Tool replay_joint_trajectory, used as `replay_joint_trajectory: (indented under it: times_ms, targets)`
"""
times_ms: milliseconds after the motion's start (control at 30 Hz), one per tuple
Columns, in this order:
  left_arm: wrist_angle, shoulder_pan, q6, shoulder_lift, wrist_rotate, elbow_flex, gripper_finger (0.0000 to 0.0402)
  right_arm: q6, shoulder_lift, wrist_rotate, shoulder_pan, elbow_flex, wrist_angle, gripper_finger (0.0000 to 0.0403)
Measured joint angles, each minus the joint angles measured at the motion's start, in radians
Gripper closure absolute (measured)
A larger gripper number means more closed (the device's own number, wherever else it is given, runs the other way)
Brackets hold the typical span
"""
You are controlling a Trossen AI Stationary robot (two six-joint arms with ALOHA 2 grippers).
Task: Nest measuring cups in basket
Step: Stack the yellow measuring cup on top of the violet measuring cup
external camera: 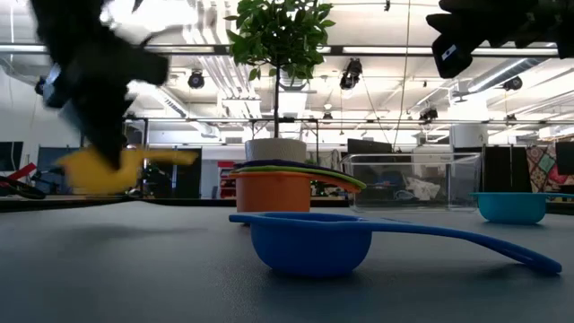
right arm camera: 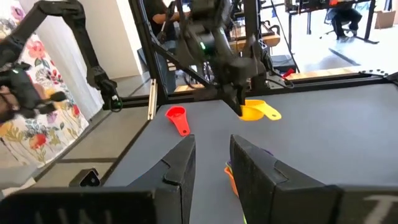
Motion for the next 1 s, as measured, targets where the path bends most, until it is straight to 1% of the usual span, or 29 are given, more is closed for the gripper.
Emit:
replay_joint_trajectory:
  times_ms: [100,233,433,533,633,767,867,1000]
  targets:
    - [0.004,0.0,0.069,0.011,-0.071,0.135,0.0397,0.001,-0.007,0.0,0.0,0.0,0.0,0.0318]
    - [-0.005,0.003,0.246,0.08,-0.125,0.318,0.0398,0.076,-0.035,-0.001,0.0,0.0,0.001,0.0324]
    - [-0.023,0.035,0.546,0.266,-0.129,0.568,0.0399,0.095,-0.106,-0.008,0.0,0.0,0.0,0.0323]
    - [-0.067,0.065,0.613,0.337,-0.104,0.652,0.04,0.096,-0.142,-0.008,0.0,0.0,-0.016,0.0321]
    - [-0.06,0.094,0.66,0.372,-0.057,0.682,0.04,0.1,-0.179,-0.008,0.0,0.0,-0.053,0.0324]
    - [-0.049,0.121,0.671,0.391,-0.024,0.671,0.0401,0.101,-0.222,-0.008,0.0,0.0,-0.085,0.0328]
    - [-0.038,0.136,0.674,0.404,-0.022,0.659,0.0401,0.106,-0.245,-0.008,0.0,0.0,-0.087,0.0327]
    - [0.045,0.147,0.751,0.429,0.019,0.657,0.0401,0.105,-0.254,-0.003,0.0,0.0,-0.094,0.0323]
